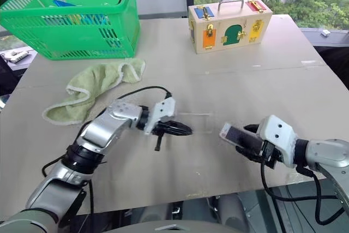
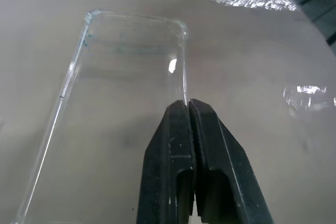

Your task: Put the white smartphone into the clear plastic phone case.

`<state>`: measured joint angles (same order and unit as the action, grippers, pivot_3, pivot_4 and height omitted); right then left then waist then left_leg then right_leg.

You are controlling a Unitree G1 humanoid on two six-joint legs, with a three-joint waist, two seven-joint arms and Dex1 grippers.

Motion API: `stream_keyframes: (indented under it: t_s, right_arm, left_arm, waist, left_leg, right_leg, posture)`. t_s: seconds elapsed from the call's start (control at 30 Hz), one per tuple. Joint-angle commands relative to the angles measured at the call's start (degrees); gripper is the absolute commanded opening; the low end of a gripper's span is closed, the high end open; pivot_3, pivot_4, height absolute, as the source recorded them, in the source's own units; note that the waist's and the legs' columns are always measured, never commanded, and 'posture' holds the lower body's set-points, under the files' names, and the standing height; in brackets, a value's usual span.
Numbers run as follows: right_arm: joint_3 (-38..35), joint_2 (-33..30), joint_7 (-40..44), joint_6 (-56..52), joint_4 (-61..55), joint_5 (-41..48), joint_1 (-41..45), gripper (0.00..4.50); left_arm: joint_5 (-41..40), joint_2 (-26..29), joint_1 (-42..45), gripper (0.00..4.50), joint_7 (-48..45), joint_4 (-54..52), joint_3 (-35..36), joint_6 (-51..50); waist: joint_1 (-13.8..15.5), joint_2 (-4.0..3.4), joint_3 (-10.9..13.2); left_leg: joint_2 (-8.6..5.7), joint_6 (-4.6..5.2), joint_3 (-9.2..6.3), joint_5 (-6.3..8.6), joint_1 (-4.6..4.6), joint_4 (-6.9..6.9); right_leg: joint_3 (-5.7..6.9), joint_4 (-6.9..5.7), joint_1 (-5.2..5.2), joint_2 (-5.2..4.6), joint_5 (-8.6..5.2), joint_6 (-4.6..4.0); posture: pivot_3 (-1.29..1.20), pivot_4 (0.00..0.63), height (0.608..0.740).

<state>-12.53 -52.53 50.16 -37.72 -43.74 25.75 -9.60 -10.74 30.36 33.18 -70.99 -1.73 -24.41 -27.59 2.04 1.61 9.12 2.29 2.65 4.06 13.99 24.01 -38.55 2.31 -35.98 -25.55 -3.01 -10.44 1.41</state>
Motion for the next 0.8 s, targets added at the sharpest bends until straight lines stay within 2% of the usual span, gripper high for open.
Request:
stream_keyframes:
  t_s: [0.03, 0.13, 0.23, 0.33, 0.43, 0.47, 0.5, 0.53, 0.57, 0.7, 0.73, 0.77, 0.8]
  right_arm:
    - [-2.6, -1.2, -0.5, -1.2, -3.2, 1.6, 1.0, 1.51]
    - [-3.9, -1.7, -0.4, -1.8, -3.6, 2.8, 1.1, 0.03]
    - [-3.5, -1.9, -0.6, -1.4, -2.9, 2.5, 1.5, 0.03]
    - [-1.3, -0.9, -1.2, -2.1, -0.8, 2.9, 2.0, 0.03]
    - [0.9, -0.7, -0.1, -1.8, 2.1, 2.8, 2.0, 0.89]
    - [1.7, -1.0, 0.3, -1.2, 2.7, 2.1, 1.7, 1.37]
    - [2.2, -1.0, 0.3, -0.7, 3.2, 1.6, 1.7, 1.53]
    - [2.8, -0.9, 0.1, -0.5, 3.6, 1.3, 1.9, 2.21]
    - [3.3, -0.8, 0.0, -0.2, 4.0, 0.9, 1.9, 2.59]
    - [5.5, -1.3, 0.2, 1.5, 5.7, -1.6, 0.6, 4.48]
    - [6.1, -1.7, 0.5, 1.7, 6.0, -2.2, 0.4, 4.50]
    - [7.0, -2.6, 0.9, 0.9, 6.1, -2.5, 0.3, 4.50]
    - [7.7, -3.4, 1.2, 0.5, 6.1, -2.9, 0.3, 4.50]
  left_arm:
    - [3.6, -2.6, 2.7, 0.00, 2.1, 3.8, -3.0, 1.1]
    - [5.2, -5.0, 4.3, 0.00, 4.1, 6.4, -3.8, -0.6]
    - [5.2, -6.8, 4.6, 0.00, 5.8, 6.7, -3.2, -2.4]
    - [4.7, -6.1, 3.8, 0.00, 5.2, 5.3, -2.9, -4.0]
    - [3.3, -5.9, 3.4, 0.00, 4.6, 4.1, -2.1, -5.7]
    - [2.8, -5.7, 3.4, 0.26, 4.2, 3.8, -2.0, -6.2]
    - [2.7, -5.5, 3.4, 0.42, 4.4, 3.7, -1.8, -6.5]
    - [2.7, -5.6, 3.4, 0.78, 4.9, 3.5, -1.5, -6.6]
    - [2.6, -5.5, 3.4, 1.13, 5.3, 3.2, -1.2, -6.6]
    - [0.5, -5.5, 2.2, 3.09, 6.8, 0.1, 2.1, -6.1]
    - [-1.0, -4.8, 1.7, 3.61, 6.0, -1.3, 3.3, -6.8]
    - [-2.9, -4.0, 1.2, 3.92, 5.5, -3.0, 5.2, -8.1]
    - [-4.0, -3.0, 0.7, 3.92, 5.0, -4.4, 6.3, -8.9]
  waist:
    - [0.0, 0.00, 0.0]
    - [0.0, 0.04, 0.0]
    - [0.1, 0.04, 0.0]
    - [0.1, 0.04, 0.0]
    - [-0.1, 0.05, 0.0]
    - [-0.1, 0.05, 0.0]
    - [-0.1, 0.05, 0.0]
    - [-0.1, 0.05, 0.0]
    - [-0.1, 0.04, 0.0]
    - [-0.1, 0.05, 0.0]
    - [-0.2, 0.05, 0.0]
    - [-0.3, 0.04, 0.0]
    - [-0.4, 0.04, 0.0]
  left_leg:
    - [-0.02, 0.00, 0.01, 0.00, 0.00, -0.01]
    - [-0.04, 0.01, 0.04, 0.00, 0.02, -0.03]
    - [-0.04, 0.01, 0.02, 0.00, 0.04, -0.03]
    - [-0.04, 0.01, 0.02, 0.00, 0.04, -0.03]
    - [-0.03, 0.01, 0.02, 0.00, 0.02, -0.04]
    - [-0.03, 0.01, 0.03, 0.00, 0.01, -0.04]
    - [-0.03, 0.01, 0.03, 0.00, 0.01, -0.04]
    - [-0.03, 0.01, 0.02, 0.00, 0.02, -0.04]
    - [-0.03, 0.01, 0.02, 0.00, 0.01, -0.04]
    - [-0.03, 0.01, 0.02, 0.00, 0.01, -0.04]
    - [-0.03, 0.01, 0.02, 0.00, 0.02, -0.04]
    - [-0.03, 0.01, 0.02, 0.00, 0.02, -0.04]
    - [-0.03, 0.01, 0.03, 0.00, 0.02, -0.04]
  right_leg:
    - [-0.03, 0.00, 0.00, 0.00, 0.00, 0.00]
    - [-0.11, 0.01, -0.01, -0.01, 0.00, 0.00]
    - [-0.10, 0.02, -0.01, -0.01, 0.00, 0.01]
    - [-0.10, 0.02, -0.01, -0.01, 0.00, 0.01]
    - [-0.11, 0.01, 0.00, 0.00, 0.00, 0.00]
    - [-0.12, 0.00, 0.00, 0.00, 0.00, 0.00]
    - [-0.12, 0.00, 0.00, 0.00, 0.00, 0.00]
    - [-0.12, 0.00, 0.00, 0.00, 0.00, 0.00]
    - [-0.12, 0.00, -0.01, 0.01, 0.00, 0.00]
    - [-0.12, -0.01, 0.00, 0.01, 0.01, 0.00]
    - [-0.12, -0.01, -0.01, 0.01, 0.00, 0.01]
    - [-0.12, -0.01, -0.01, 0.00, 0.00, 0.01]
    - [-0.13, -0.01, -0.01, 0.00, 0.00, 0.01]
  posture:
    - [0.00, 0.150, 0.740]
    - [0.00, 0.150, 0.740]
    - [0.00, 0.150, 0.740]
    - [0.00, 0.150, 0.740]
    - [0.00, 0.150, 0.740]
    - [0.00, 0.150, 0.740]
    - [0.00, 0.150, 0.740]
    - [0.00, 0.150, 0.740]
    - [0.00, 0.150, 0.740]
    - [0.00, 0.150, 0.740]
    - [0.00, 0.150, 0.740]
    - [0.00, 0.150, 0.740]
    - [0.00, 0.150, 0.740]
